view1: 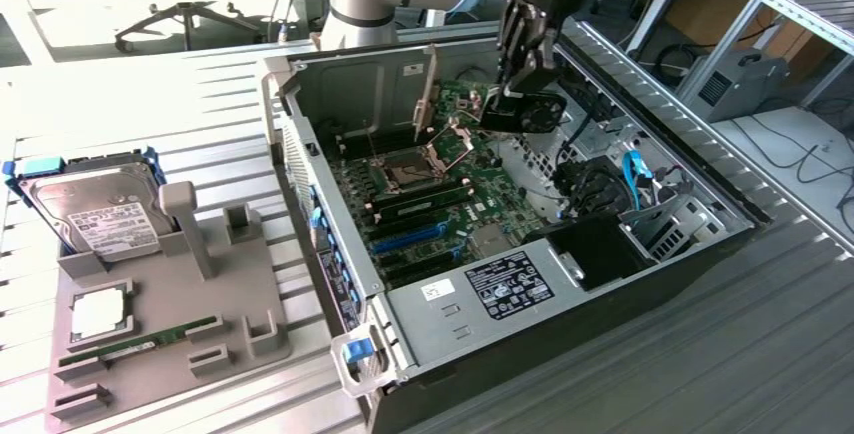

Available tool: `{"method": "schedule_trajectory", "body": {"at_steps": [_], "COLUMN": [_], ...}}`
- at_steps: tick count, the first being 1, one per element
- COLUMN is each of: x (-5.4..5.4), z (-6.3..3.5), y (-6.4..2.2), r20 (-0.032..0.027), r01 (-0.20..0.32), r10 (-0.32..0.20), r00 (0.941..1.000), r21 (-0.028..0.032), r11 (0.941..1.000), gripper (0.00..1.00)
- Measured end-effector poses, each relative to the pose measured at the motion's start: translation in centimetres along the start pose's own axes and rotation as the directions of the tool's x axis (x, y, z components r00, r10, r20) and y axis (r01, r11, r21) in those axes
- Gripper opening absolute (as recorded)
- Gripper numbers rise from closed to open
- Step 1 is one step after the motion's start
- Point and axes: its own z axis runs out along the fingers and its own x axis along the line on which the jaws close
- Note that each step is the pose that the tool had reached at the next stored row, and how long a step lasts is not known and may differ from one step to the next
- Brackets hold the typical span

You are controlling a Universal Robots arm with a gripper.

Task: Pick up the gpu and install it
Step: 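Insert the gpu into the slot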

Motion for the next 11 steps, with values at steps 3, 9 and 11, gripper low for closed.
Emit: {"method": "schedule_trajectory", "body": {"at_steps": [3,9,11], "x": [-0.01,-0.02,-0.02], "z": [0.00,0.00,0.00], "y": [-0.02,-0.05,-0.06], "r20": [-0.0008,-0.0021,-0.0026], "r01": [0.022,0.062,0.075], "r10": [-0.022,-0.062,-0.075], "r00": [0.9997,0.9981,0.9972], "r21": [-0.0006,-0.0017,-0.0021], "r11": [0.9997,0.9981,0.9972], "gripper": [0.27,0.27,0.27]}}
